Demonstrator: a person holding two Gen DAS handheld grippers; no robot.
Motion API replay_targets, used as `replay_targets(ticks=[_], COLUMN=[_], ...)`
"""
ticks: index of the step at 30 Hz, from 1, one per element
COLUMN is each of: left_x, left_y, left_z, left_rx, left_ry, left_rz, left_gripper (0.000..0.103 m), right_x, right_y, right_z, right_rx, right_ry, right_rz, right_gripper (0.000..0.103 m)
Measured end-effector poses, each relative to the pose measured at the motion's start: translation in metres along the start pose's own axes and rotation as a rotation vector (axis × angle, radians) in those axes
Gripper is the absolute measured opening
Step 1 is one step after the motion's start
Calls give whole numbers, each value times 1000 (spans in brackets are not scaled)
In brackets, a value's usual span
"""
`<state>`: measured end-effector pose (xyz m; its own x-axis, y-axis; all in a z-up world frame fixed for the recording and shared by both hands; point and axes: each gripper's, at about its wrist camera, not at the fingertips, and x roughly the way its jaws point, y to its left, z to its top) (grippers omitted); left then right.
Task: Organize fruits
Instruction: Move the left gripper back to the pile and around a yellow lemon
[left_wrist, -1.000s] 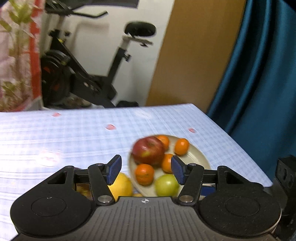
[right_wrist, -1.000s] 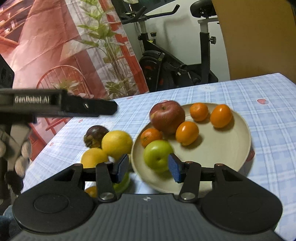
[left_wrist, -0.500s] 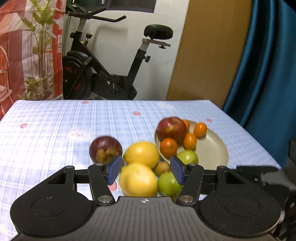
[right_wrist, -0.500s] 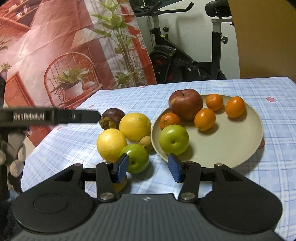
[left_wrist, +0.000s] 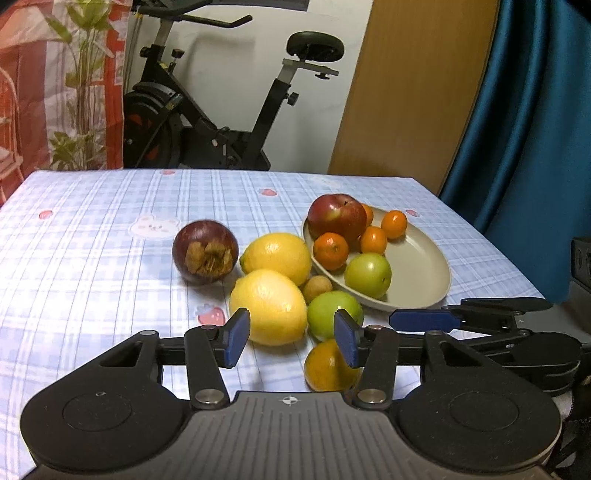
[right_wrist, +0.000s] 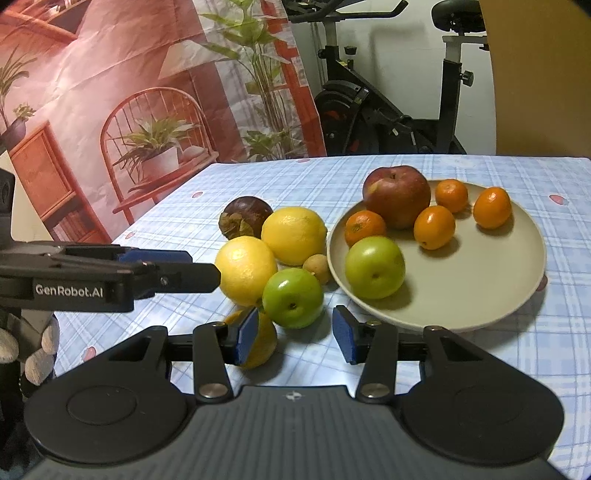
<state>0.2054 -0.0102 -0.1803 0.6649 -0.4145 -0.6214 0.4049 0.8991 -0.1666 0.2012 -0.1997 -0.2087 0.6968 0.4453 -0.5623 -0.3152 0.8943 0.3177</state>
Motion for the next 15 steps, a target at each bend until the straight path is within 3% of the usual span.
replay_targets(ticks=[8, 15], left_x=[-3, -1], left_y=[6, 11], left_z=[-9, 11], left_rx=[-45, -16], left_ry=[2, -26], left_rz=[6, 59], left_gripper=[53, 53], right_x=[-1, 1], right_y=[11, 9], right_z=[-7, 5], right_rx=[-29, -40], right_ry=[12, -1], right_rz=[22, 22], right_gripper=[48, 48])
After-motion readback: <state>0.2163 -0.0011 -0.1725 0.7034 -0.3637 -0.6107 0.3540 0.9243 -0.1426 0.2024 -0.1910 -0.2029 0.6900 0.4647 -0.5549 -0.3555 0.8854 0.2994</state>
